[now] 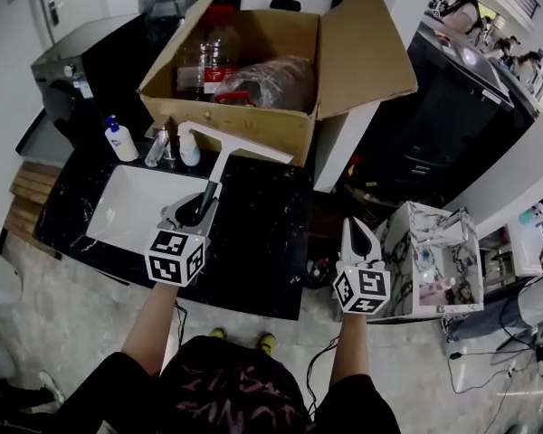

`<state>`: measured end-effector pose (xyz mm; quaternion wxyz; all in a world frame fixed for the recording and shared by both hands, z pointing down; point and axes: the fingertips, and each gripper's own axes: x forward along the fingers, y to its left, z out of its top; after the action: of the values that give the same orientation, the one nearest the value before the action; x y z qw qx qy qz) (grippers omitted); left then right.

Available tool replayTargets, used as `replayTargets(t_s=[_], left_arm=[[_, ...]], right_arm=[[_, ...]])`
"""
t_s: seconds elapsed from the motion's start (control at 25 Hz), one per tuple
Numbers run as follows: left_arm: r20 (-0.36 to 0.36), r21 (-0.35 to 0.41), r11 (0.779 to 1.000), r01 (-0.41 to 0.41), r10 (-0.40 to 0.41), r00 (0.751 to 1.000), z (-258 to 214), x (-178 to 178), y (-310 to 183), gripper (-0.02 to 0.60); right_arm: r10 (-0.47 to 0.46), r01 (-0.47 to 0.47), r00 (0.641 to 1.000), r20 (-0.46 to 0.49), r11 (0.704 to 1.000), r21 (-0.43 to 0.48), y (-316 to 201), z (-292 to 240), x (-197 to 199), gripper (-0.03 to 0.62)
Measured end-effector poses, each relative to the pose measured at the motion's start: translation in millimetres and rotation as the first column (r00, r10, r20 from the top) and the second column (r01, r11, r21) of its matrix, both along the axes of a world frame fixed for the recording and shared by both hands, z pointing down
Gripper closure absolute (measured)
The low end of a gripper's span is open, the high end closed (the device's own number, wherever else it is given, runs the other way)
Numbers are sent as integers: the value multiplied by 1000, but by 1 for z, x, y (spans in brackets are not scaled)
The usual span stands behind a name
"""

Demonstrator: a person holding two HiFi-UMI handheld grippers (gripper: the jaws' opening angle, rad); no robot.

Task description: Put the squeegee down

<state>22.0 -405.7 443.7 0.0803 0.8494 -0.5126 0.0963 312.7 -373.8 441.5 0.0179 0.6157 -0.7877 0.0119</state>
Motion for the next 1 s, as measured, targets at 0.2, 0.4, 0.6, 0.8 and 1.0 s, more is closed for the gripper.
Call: replayTargets(t_s=[0.2,0.4,0.6,0.8,1.0], left_arm=[[3,3,1000,21,-21,1000,-6,10,-6,482],[8,0,1000,31,-31,1000,-7,13,-9,482],[4,-24,999,26,-26,1000,3,16,-12,482],[-5,-75,997,25,-25,1000,20,19,-15,481],[6,-140,989,51,-51,999,47,19,-16,481]], right_arm=[[-22,22,1000,18,1000,-2,-9,3,6,593],[-36,36,999,31,999,-4,-8,4,2,594],[-28,28,999,22,1000,11,-1,-2,2,594],[-24,24,1000,8,1000,12,5,-5,2,594],[-26,26,1000,6,1000,1,8,-1,1,593]])
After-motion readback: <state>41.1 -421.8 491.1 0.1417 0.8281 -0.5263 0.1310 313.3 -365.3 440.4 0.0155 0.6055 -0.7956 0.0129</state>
